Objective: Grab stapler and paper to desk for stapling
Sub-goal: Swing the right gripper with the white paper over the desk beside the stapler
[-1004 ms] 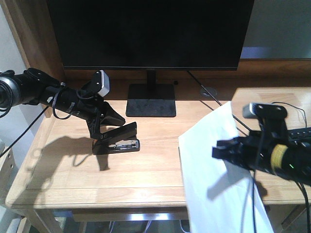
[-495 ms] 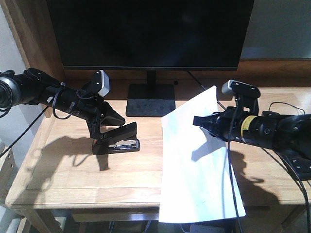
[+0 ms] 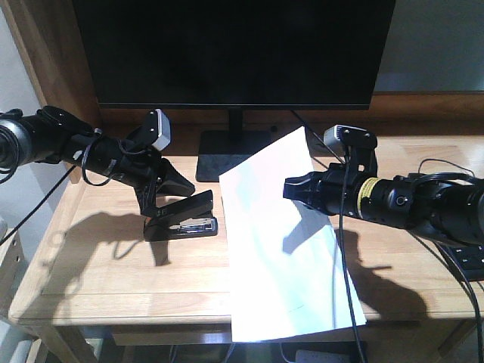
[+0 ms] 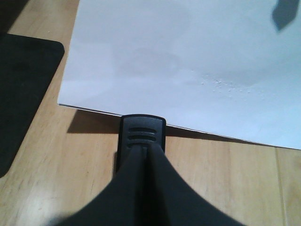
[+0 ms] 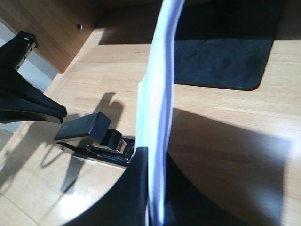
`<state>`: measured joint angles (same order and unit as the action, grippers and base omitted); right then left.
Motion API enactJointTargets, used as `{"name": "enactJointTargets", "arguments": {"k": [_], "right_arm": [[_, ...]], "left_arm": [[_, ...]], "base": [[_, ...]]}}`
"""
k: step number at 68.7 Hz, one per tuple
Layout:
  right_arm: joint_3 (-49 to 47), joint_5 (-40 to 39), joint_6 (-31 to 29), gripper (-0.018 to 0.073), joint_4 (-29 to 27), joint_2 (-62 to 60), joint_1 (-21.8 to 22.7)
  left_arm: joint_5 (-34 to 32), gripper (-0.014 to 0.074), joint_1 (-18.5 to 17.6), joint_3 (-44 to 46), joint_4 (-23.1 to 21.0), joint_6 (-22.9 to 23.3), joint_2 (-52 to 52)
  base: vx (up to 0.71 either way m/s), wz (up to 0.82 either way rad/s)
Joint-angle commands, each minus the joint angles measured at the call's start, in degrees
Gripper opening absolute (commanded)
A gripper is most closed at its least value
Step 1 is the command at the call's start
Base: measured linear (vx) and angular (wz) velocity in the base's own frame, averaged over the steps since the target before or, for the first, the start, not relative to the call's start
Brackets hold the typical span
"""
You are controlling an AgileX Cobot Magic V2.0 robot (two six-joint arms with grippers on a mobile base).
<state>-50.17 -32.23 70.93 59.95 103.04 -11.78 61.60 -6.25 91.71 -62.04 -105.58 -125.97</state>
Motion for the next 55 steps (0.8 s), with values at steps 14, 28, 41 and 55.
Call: {"name": "enactJointTargets", "arguments": {"k": [14,28,41,55], "right_arm": [[-1.6,-10.4,-5.1,-0.0002,-6.7,1.8,0.2],[-1.6,-12.6,-6.5,-0.0002,-9.3,2.9,0.2],[-1.6,-12.6,-6.6,-0.0002,-10.4,4.9,0.2],[-1.6,-15.5,-7.8,-0.0002,-14.3,8.1,0.2]], "left_arm": [[1.4,-0.0007,-0.4,1.7,-3.7,0.6,3.5],[1.4,-0.0007,-0.4,1.7,-3.7,0.6,3.5],[1.4,-0.0007,-0.4,1.7,-3.7,0.6,3.5],[1.4,-0.0007,-0.4,1.7,-3.7,0.6,3.5]], "base": [[0.00,0.00],[0.00,0.00],[0.00,0.00],[0.00,0.00]]}}
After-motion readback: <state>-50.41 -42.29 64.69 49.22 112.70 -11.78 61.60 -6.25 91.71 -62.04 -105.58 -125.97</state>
